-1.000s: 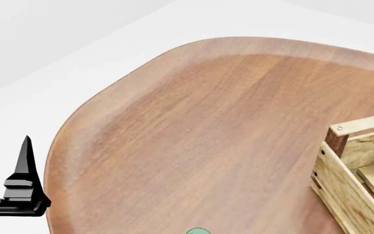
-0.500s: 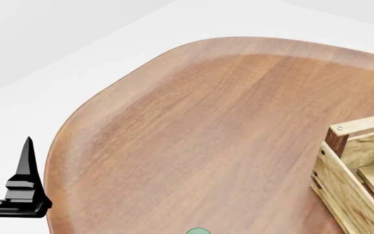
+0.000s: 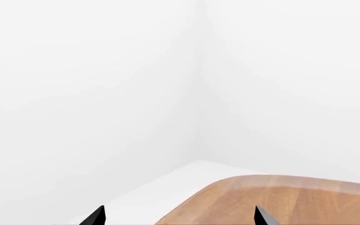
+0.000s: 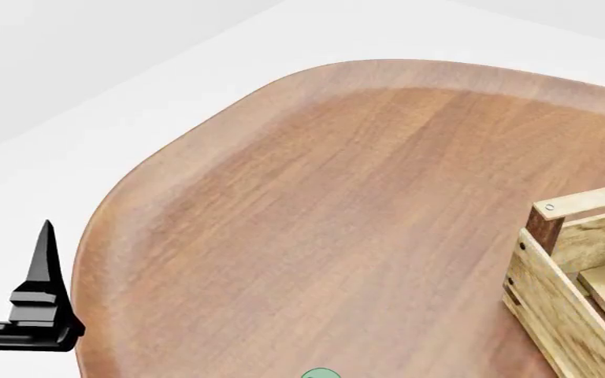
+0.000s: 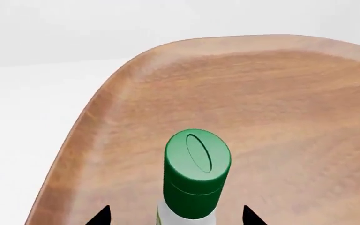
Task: Pick up the salad dressing and put it in the tray.
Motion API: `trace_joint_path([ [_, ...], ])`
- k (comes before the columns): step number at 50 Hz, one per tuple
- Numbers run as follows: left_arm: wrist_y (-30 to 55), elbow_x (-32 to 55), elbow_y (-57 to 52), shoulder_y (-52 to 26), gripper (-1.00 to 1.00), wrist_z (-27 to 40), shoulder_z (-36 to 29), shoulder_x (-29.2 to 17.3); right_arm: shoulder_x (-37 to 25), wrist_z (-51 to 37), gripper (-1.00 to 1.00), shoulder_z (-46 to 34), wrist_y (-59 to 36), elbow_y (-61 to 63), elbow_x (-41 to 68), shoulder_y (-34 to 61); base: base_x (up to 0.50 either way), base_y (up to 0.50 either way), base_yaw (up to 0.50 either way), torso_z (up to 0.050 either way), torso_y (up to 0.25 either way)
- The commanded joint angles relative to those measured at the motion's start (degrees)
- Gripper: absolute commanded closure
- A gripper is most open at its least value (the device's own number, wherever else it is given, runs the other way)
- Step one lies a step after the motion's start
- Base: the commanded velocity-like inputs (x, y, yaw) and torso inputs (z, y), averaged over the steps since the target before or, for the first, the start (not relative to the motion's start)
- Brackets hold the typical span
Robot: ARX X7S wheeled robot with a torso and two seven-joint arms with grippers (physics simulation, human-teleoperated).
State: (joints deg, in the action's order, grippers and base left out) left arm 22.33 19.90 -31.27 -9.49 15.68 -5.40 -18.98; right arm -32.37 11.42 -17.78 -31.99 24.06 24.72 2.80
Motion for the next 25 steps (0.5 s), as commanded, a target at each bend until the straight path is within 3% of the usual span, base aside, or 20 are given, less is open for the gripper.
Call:
trace_joint_path([
  [1, -0.57, -0.14, 0.72, 0.03, -1.00, 0.06, -0.41, -0.02, 3.33, 1.46, -1.00, -1.10, 1.70, -5.70, 0.45, 3.07, 0.00, 0.00, 0.00, 0.000, 0.000],
  [25, -0.99, 0.03, 1.10, 0.22, -1.00, 0.39, -0.92, -0.31, 5.66, 0.64, -1.00, -2.23, 4.36, -11.41, -1.77, 5.11, 0.00, 0.00, 0.00, 0.000, 0.000],
])
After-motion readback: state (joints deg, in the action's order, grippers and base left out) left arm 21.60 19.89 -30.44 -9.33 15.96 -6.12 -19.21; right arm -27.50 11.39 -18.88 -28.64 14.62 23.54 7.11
